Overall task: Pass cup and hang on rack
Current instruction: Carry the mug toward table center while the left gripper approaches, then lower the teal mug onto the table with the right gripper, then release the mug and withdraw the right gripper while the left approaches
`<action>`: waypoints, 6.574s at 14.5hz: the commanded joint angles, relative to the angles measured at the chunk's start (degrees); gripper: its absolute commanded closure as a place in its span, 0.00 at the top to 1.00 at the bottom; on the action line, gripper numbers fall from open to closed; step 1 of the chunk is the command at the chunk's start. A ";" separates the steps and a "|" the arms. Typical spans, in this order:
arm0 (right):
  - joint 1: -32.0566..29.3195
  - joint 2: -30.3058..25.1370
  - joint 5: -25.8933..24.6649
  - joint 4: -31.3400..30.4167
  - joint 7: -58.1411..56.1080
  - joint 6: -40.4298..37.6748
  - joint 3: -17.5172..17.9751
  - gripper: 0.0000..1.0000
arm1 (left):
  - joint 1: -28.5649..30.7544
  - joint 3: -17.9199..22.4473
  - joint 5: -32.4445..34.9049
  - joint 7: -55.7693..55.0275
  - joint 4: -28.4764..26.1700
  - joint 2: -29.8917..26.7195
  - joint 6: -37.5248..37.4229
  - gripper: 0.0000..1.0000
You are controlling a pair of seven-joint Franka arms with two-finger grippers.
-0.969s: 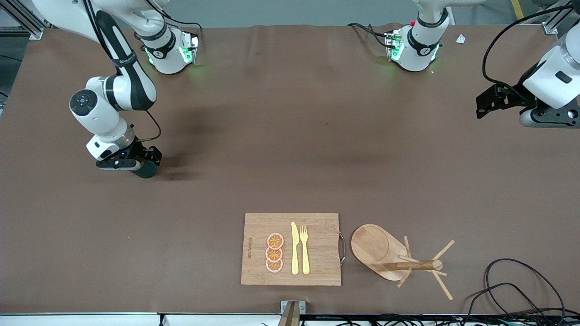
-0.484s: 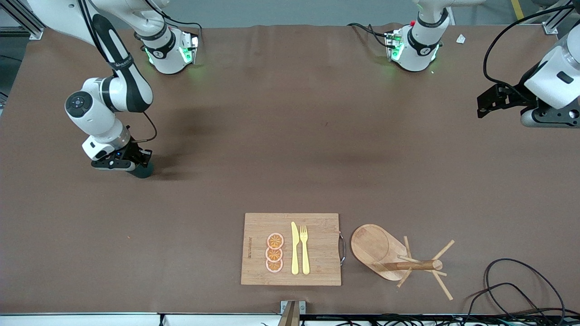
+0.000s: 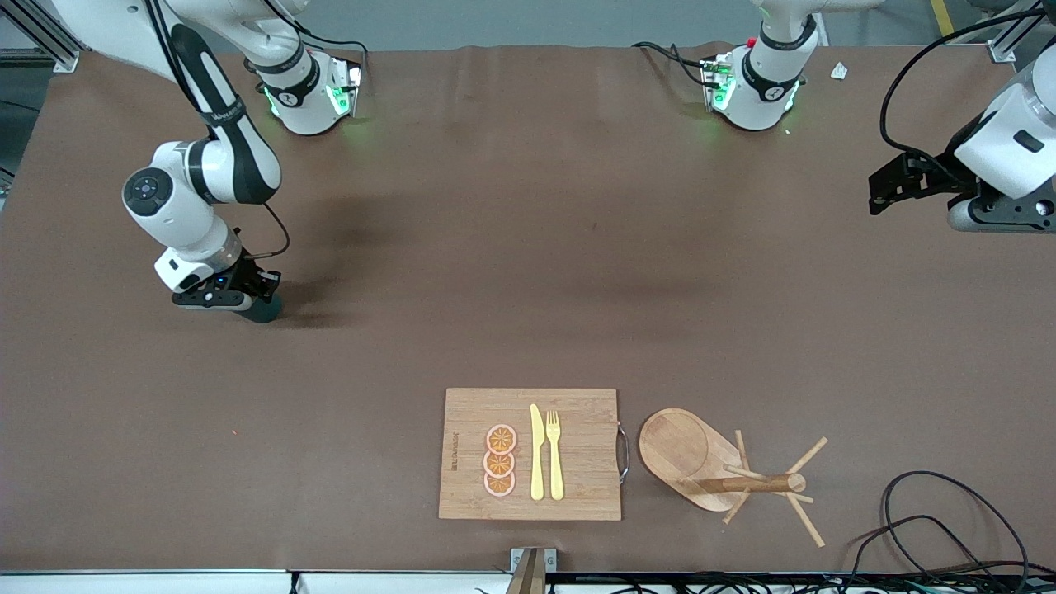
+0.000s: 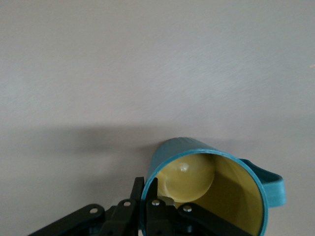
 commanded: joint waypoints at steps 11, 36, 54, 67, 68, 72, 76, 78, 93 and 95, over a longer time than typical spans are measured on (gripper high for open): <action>34.97 -2.12 6.41 20.24 34.70 -24.27 0.37 0.00 | -0.09 -0.61 -0.43 1.05 0.68 -0.33 -1.37 1.00; 50.74 33.40 13.22 64.02 135.04 -34.29 -0.16 0.00 | -3.08 -2.01 -4.73 -13.97 5.69 4.42 1.17 1.00; 51.53 45.70 11.72 79.58 137.77 -35.61 -1.56 0.00 | -8.27 -2.72 -4.12 -22.59 5.43 6.79 4.16 0.99; 51.53 45.26 11.02 79.50 137.51 -35.52 -1.39 0.72 | -8.00 -2.98 -3.68 -23.02 5.34 7.14 5.92 0.99; 51.53 45.18 11.02 79.50 137.51 -35.52 -1.39 0.72 | -8.09 -2.98 -3.59 -24.16 5.08 6.97 5.75 0.99; 51.44 45.18 11.02 79.50 137.51 -35.52 -1.39 0.72 | -8.62 -3.94 -0.53 -26.98 1.31 5.04 5.39 0.99; 49.78 42.64 11.63 79.50 137.16 -36.65 -1.04 0.72 | -8.09 -5.00 1.86 -26.54 -0.81 3.72 5.57 0.99; 48.72 42.10 11.72 79.58 136.89 -39.46 -0.69 0.72 | -7.92 -5.00 1.86 -25.84 -1.86 2.75 5.92 0.99; 36.96 4.25 2.58 53.59 75.78 -60.65 -1.48 0.77 | -8.00 -5.09 1.86 -23.22 -2.57 2.22 6.98 0.99; 33.70 -0.15 1.27 49.63 65.93 -60.65 -1.48 0.77 | -7.83 -4.74 1.86 -21.63 -2.57 1.69 6.19 0.99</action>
